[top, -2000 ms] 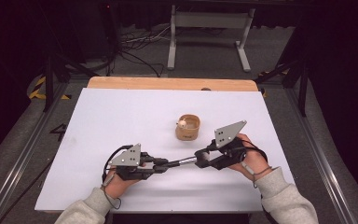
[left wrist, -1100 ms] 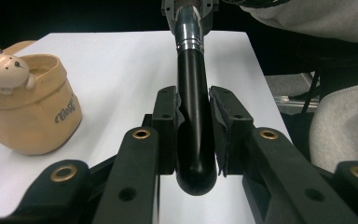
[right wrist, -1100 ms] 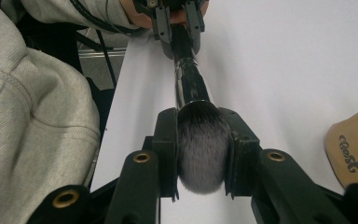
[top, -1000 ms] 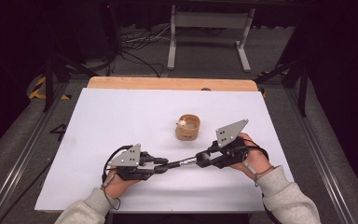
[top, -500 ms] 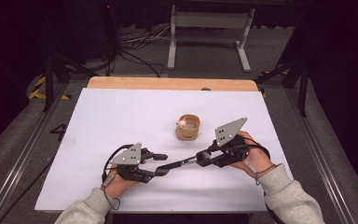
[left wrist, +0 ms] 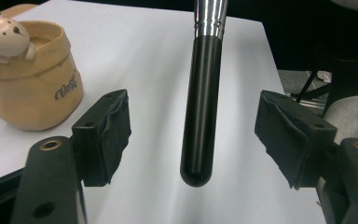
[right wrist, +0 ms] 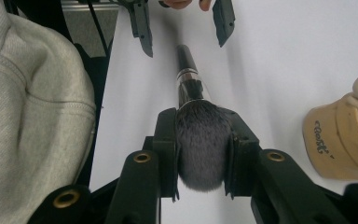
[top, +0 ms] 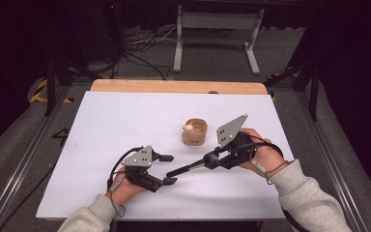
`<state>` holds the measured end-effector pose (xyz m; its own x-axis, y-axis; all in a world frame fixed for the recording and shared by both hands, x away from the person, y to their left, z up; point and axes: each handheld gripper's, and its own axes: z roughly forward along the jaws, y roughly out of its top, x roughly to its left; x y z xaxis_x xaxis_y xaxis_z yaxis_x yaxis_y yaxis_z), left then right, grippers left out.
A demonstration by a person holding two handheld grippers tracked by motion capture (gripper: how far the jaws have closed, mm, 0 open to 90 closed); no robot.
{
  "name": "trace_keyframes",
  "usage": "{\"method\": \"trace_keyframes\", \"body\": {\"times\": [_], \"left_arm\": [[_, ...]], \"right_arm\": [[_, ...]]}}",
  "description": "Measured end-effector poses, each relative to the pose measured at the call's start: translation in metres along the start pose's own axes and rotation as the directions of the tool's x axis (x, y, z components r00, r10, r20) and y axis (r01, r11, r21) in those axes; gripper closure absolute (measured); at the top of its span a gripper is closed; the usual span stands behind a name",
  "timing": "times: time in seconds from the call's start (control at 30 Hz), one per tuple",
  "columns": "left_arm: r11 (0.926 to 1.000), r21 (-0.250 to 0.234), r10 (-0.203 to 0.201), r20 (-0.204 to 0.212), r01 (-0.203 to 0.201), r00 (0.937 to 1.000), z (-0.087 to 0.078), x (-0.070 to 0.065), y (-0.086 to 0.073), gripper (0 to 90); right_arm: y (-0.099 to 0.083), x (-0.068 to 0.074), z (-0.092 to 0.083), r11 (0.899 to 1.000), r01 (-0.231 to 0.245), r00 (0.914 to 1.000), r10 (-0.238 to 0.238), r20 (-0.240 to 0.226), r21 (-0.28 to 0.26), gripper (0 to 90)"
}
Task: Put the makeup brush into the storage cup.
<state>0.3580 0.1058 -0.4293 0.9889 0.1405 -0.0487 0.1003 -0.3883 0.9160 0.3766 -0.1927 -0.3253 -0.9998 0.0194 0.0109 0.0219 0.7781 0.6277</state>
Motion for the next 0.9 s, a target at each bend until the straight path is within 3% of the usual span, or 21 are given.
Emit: {"method": "trace_keyframes", "body": {"times": [0.47, 0.9], "left_arm": [[0.998, 0.05, -0.039, 0.013, 0.038, 0.9992, 0.002, 0.003, 0.0, 28.5], [0.9933, 0.113, -0.025, 0.032, 0.021, 0.9992, 0.008, 0.003, 0.0, 38.0]], "right_arm": [[0.035, 0.0, 0.003, 0.992, 0.044, 0.999, -0.043, -0.015, 0.122, 71.1], [0.057, -0.002, 0.012, 0.975, 0.074, 0.9971, -0.068, -0.033, 0.211, 71.1]]}}
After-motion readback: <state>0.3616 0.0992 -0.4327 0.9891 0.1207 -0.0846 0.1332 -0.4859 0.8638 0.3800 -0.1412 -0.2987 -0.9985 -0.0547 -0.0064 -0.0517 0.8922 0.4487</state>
